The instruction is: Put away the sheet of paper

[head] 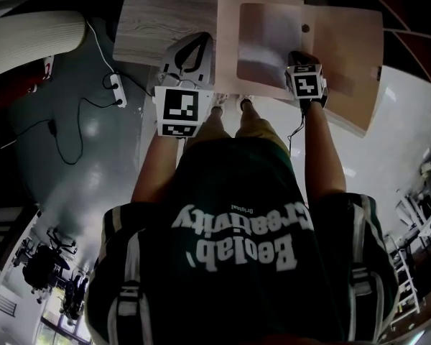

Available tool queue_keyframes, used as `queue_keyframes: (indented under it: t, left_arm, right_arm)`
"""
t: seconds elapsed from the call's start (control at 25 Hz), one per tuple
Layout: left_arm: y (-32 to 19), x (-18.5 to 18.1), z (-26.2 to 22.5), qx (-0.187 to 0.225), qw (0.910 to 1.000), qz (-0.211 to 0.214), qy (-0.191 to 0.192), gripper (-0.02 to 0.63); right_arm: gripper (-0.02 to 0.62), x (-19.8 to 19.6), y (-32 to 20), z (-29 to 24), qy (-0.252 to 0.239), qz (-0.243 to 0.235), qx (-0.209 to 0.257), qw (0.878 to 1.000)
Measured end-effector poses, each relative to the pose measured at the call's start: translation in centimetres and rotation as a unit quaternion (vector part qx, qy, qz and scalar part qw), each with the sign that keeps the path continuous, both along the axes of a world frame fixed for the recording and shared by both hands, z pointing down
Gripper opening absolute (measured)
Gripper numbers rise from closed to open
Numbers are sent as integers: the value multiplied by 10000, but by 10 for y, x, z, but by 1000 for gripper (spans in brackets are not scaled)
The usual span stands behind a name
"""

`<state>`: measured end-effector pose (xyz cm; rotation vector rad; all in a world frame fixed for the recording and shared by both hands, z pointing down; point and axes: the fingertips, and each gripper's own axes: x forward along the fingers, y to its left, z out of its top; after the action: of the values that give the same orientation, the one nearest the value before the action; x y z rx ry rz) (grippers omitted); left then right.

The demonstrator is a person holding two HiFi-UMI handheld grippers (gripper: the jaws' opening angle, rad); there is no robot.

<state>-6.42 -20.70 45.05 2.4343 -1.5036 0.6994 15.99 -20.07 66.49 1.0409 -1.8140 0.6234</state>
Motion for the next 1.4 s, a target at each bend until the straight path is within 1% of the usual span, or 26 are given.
queue_keyframes:
  t: [0.12,0.24,0.48,0.68,0.92,1.04,1.2,1.4]
  left_arm:
    - [4,-7,1,-33,9999,-121,11,15]
    - [7,-13,2,-45,9998,-200,17,15]
    - [12,-16,5,-53,9995,-298,16,16]
    - [17,-25,2,-30,9993,-384,0,16]
    - [24,-30,2,-20,9990,-436,-9,15]
    - [28,-32,0,4,9991,-427,-5,15]
    - [30,-34,-8,73,9992,-383,-3,15]
    - [30,-34,-25,236,9992,-333,54,16]
  right_arm:
    - [38,-5,7,9,-73,14,-246,9997]
    - [38,-13,8,12,-252,96,-315,9991]
    - [38,-31,10,18,-463,-98,-511,9976]
    - [38,-52,12,12,-511,-317,-523,9968]
    - [38,-54,13,11,-441,-382,-448,9973]
    - [40,-54,14,1,-448,-355,-338,9978]
    - [40,-53,13,-12,-319,-448,-105,9984]
    - [40,-56,13,-43,-430,-420,235,9979]
